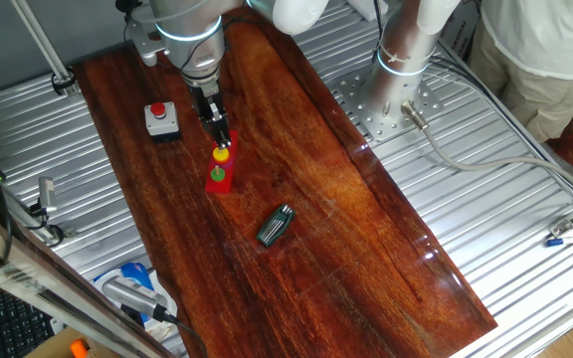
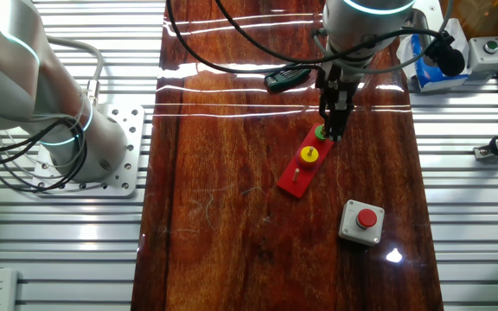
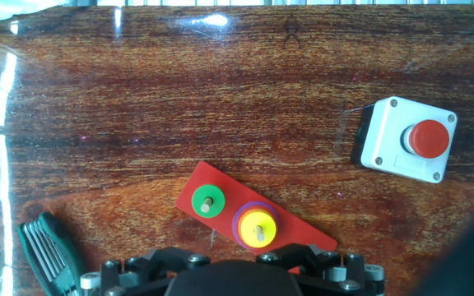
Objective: Take out one Hanoi block and throw it aside
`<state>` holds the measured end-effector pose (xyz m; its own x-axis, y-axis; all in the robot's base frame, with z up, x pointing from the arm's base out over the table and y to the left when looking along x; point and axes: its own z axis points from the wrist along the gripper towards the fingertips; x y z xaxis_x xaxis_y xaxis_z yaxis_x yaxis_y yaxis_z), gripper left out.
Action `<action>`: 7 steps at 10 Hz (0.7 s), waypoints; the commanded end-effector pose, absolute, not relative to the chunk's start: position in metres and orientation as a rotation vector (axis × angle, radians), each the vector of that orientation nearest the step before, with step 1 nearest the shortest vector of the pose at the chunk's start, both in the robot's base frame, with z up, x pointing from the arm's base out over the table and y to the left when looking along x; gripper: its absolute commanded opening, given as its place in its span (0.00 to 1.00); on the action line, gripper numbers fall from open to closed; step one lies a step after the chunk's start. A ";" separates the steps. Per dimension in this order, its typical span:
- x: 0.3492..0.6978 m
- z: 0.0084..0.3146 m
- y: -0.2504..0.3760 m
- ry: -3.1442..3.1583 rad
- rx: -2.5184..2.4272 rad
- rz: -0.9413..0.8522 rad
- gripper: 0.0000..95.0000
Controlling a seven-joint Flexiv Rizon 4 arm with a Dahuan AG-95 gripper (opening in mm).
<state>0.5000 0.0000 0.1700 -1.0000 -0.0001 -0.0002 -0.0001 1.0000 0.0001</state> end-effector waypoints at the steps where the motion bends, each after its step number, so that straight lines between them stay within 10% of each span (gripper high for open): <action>1: 0.500 0.170 0.000 3.085 -0.259 0.010 0.00; 4: 0.500 0.170 0.000 2.999 -0.330 0.443 0.00; 7: 0.500 0.170 0.000 3.047 -0.282 -0.023 0.00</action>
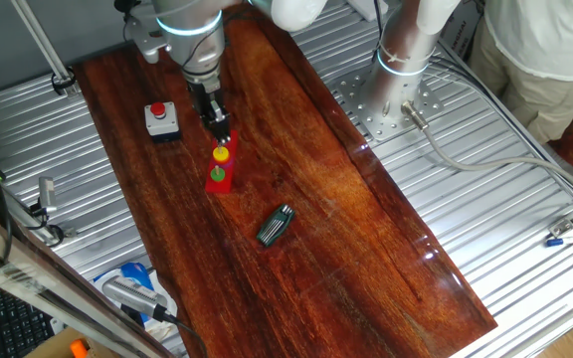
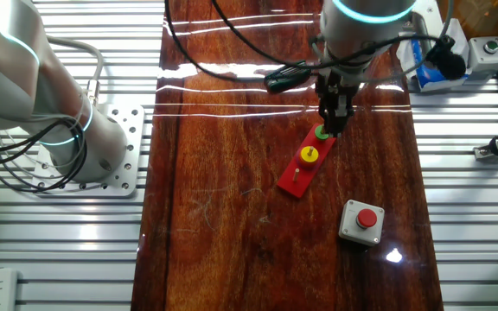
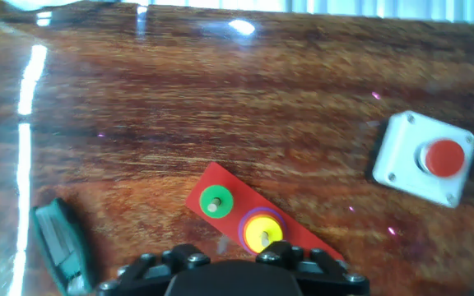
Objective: Take out one Hanoi block and throw it aside
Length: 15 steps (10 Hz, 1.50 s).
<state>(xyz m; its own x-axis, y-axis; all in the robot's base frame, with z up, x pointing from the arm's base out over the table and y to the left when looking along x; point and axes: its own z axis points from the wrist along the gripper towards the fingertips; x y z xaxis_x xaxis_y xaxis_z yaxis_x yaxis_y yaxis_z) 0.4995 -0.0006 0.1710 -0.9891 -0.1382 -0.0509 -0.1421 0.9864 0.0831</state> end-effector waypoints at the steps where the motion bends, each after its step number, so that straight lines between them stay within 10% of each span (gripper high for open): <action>1: 0.500 0.168 -0.002 3.047 -0.230 -0.042 0.00; 11: 0.492 0.129 -0.035 3.012 -0.197 -0.245 0.00; 12: 0.492 0.124 -0.036 3.000 -0.203 -0.238 0.20; 14: 0.493 0.112 -0.036 2.977 -0.198 -0.154 0.20; 15: 0.493 0.107 -0.036 2.966 -0.199 -0.130 0.40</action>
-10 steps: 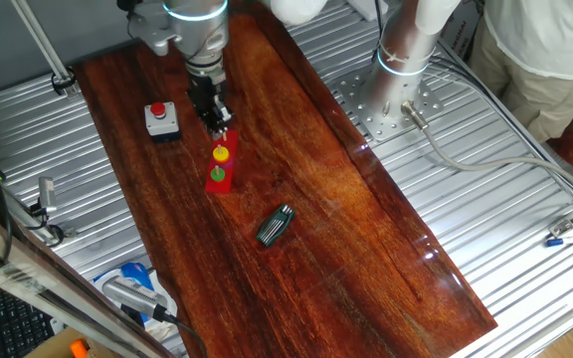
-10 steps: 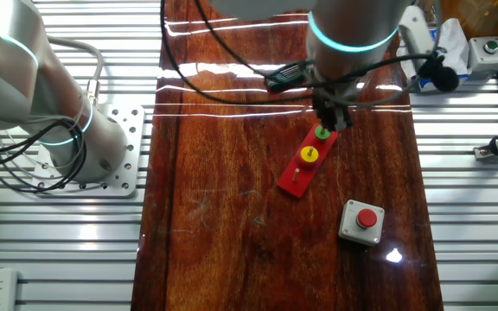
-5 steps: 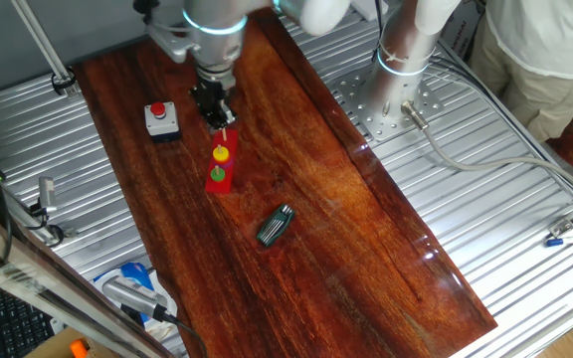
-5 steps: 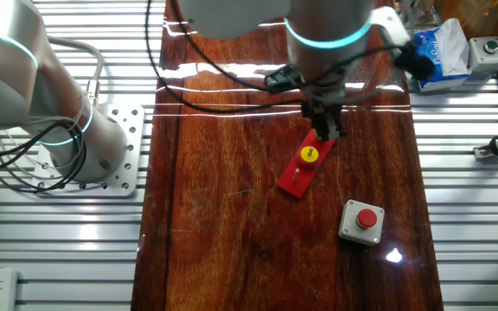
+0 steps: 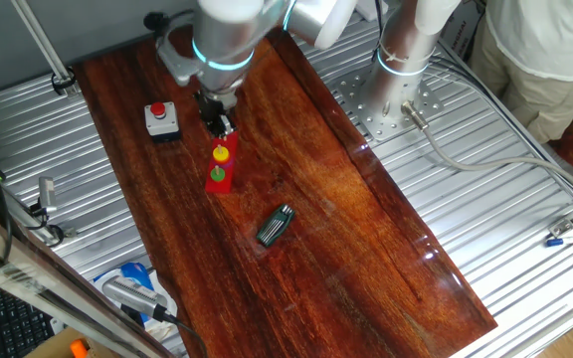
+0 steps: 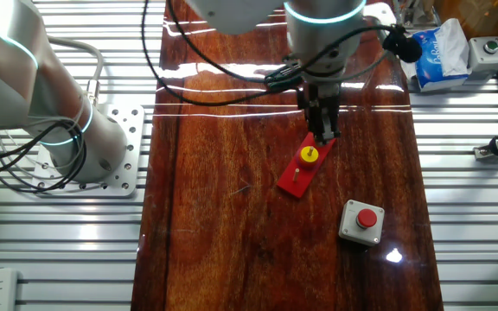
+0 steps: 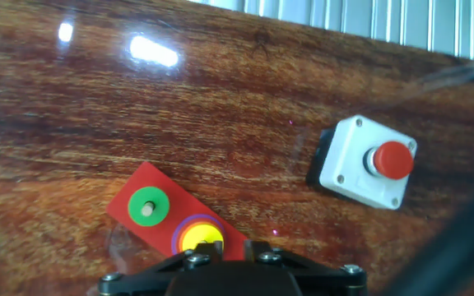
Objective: Take out one Hanoi block and throw it aside
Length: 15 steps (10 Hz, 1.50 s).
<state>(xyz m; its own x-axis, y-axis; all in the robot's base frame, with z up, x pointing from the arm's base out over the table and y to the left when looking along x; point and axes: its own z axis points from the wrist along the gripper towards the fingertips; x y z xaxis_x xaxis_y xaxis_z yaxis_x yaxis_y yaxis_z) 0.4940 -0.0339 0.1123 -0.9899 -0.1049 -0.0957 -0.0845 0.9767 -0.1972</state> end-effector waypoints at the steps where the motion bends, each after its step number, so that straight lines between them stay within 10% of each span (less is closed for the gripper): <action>1: 0.493 0.105 -0.036 2.966 -0.196 -0.136 0.40; 12: 0.496 0.065 -0.032 2.924 -0.067 -0.156 0.40; 13: 0.498 0.064 -0.033 2.921 -0.071 -0.143 0.60; 15: 0.499 0.060 -0.032 2.913 -0.066 -0.126 0.60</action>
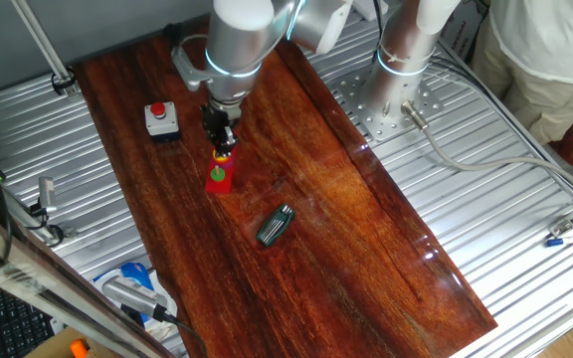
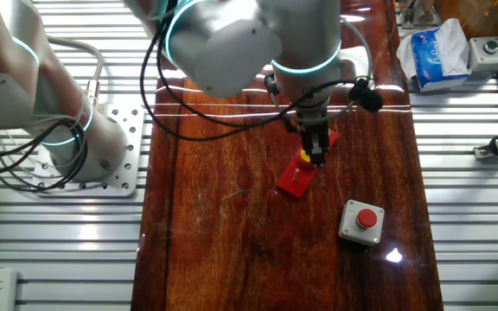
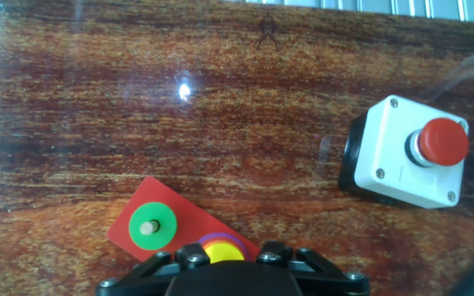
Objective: Take out one Hanoi block and throw it aside
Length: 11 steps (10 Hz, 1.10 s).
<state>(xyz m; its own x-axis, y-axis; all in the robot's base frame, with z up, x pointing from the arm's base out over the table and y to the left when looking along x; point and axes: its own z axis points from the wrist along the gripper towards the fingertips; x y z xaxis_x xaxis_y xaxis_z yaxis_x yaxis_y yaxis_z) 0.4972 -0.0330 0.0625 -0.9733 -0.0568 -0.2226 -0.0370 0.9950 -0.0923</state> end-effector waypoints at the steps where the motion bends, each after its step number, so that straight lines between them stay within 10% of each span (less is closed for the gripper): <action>1: 0.499 0.056 -0.031 2.910 -0.063 -0.124 0.60; 4: 0.498 0.050 -0.029 2.904 -0.050 -0.096 0.60; 5: 0.498 0.050 -0.030 2.903 -0.052 -0.104 0.40; 8: 0.498 0.050 -0.031 2.902 -0.047 -0.101 0.40; 9: 0.498 0.050 -0.031 2.900 -0.046 -0.102 0.20; 11: 0.498 0.050 -0.031 2.899 -0.051 -0.099 0.20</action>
<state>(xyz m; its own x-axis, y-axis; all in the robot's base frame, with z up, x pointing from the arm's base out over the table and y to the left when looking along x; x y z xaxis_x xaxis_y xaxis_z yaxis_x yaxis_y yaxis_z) 0.4943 -0.0333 0.0553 -0.9712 -0.0419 -0.2344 -0.0234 0.9964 -0.0812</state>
